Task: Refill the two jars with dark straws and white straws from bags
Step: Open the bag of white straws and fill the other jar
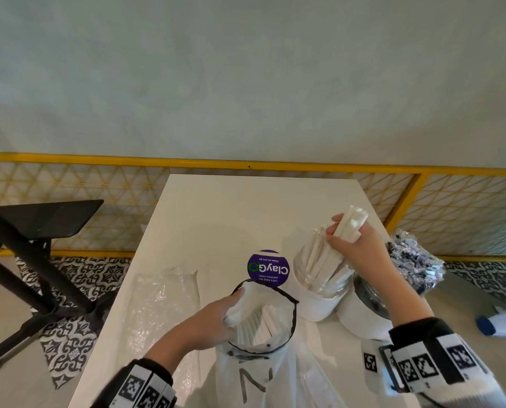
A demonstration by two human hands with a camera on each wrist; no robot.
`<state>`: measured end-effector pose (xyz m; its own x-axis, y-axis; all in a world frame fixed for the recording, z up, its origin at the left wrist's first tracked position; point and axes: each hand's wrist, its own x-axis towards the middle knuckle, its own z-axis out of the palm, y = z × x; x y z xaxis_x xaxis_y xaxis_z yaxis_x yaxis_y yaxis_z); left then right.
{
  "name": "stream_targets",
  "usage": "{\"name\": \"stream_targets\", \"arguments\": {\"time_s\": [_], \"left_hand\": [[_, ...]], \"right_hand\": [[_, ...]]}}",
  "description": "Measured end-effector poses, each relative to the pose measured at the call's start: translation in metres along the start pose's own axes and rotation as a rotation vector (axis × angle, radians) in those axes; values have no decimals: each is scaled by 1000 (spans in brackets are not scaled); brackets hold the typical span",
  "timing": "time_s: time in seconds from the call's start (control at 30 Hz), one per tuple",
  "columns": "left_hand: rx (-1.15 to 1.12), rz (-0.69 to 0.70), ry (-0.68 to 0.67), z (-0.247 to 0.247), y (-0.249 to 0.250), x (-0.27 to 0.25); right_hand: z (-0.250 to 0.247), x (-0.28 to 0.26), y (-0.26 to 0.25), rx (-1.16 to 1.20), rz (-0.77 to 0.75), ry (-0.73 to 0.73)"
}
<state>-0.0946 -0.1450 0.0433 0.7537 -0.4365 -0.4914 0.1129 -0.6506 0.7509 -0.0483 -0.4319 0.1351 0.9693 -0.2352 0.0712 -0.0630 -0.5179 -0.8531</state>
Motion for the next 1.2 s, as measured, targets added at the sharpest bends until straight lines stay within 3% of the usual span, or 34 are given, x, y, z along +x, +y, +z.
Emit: {"name": "stream_targets", "arguments": {"time_s": [0.17, 0.27, 0.43, 0.5, 0.6, 0.67, 0.73, 0.77, 0.83, 0.9, 0.97, 1.03, 1.2], "left_hand": [[33, 0, 6, -1, 2, -3], [32, -2, 8, -1, 2, -3], [30, -25, 9, 0, 3, -2], [43, -30, 7, 0, 5, -5], [68, -33, 14, -2, 12, -11], [65, -27, 3, -2, 13, -13], [46, -8, -5, -2, 10, -11], [34, -4, -5, -1, 7, -8], [7, -5, 5, 0, 3, -3], [-20, 3, 6, 1, 1, -2], [-26, 28, -7, 1, 1, -4], [-16, 30, -19, 3, 1, -6], [-22, 30, -20, 8, -4, -2]], "right_hand": [[-4, -8, -15, -48, -215, 117], [6, -7, -14, -395, -388, 100], [34, -13, 16, -1024, -320, -93], [43, -18, 27, -1131, -277, -107], [44, -22, 30, -985, -371, 97], [47, -31, 22, -767, -603, 231], [65, -50, 10, -411, -798, 169], [77, -62, 8, -299, -781, 59], [105, -81, 13, -277, -502, -260], [134, -91, 27, -503, -175, -566], [155, -93, 42, -722, -4, -756], [169, -95, 45, -925, 36, -850], [186, -104, 53, -1205, -67, -826]]}}
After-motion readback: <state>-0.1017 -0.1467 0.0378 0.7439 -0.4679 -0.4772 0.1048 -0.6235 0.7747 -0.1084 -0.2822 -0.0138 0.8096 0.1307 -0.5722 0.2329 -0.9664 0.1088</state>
